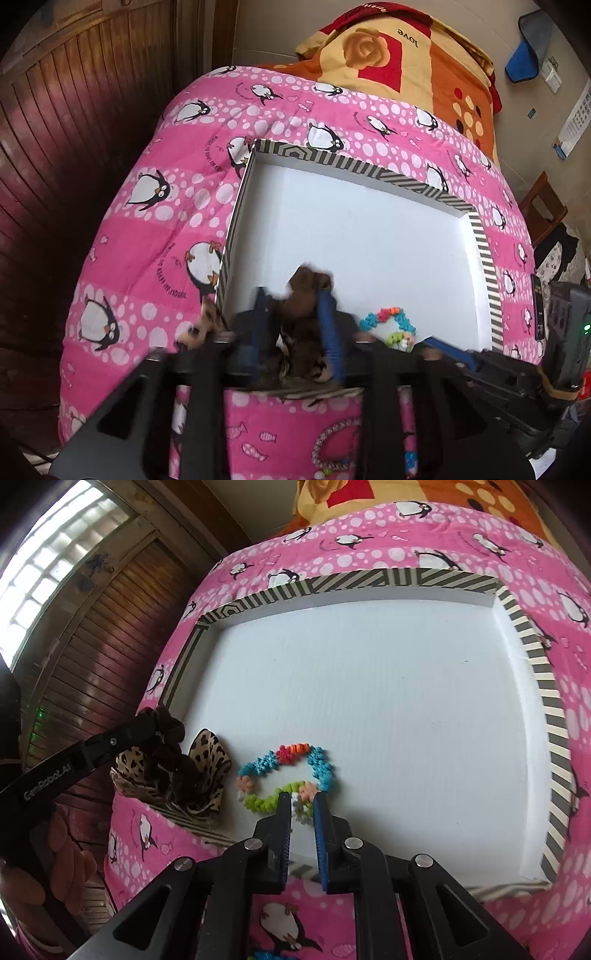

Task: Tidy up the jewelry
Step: 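Carry both held items into the white box and open both tools, then withdraw both tools from the box back toward the remaining jewelry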

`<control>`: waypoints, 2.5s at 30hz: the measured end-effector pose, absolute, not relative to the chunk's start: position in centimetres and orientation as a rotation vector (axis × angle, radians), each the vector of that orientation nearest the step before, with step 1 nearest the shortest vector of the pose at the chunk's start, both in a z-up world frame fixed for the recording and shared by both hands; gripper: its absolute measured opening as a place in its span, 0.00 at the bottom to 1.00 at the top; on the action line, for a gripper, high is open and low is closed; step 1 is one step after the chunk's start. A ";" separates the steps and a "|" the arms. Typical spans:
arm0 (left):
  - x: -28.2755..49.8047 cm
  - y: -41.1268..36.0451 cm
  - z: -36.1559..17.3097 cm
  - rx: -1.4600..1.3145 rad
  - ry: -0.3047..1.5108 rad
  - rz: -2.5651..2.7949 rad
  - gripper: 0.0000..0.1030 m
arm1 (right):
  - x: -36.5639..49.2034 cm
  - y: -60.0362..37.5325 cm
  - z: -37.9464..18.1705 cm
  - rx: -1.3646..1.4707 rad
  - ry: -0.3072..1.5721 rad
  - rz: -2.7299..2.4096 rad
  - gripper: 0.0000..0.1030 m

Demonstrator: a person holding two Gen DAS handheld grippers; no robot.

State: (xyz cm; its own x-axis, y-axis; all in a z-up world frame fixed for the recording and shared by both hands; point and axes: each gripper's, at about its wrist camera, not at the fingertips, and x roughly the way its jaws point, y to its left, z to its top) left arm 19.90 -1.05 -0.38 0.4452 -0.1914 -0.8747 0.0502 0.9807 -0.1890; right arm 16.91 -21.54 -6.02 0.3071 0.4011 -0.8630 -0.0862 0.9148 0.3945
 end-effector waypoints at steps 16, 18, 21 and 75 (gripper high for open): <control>10.8 -1.8 4.0 -0.117 1.025 -0.182 0.46 | 5.9 -26.2 2.2 0.042 0.961 0.229 0.31; 9.9 -2.0 4.0 -0.121 1.029 -0.180 0.46 | 4.3 -26.8 2.4 0.020 0.942 0.218 0.31; 8.3 -2.5 4.0 -0.119 1.035 -0.179 0.46 | 2.7 -27.2 2.1 -0.009 0.957 0.199 0.31; -2.2 -4.8 0.6 -0.017 1.034 -0.040 0.58 | -6.8 -28.7 0.1 0.018 1.037 0.214 0.41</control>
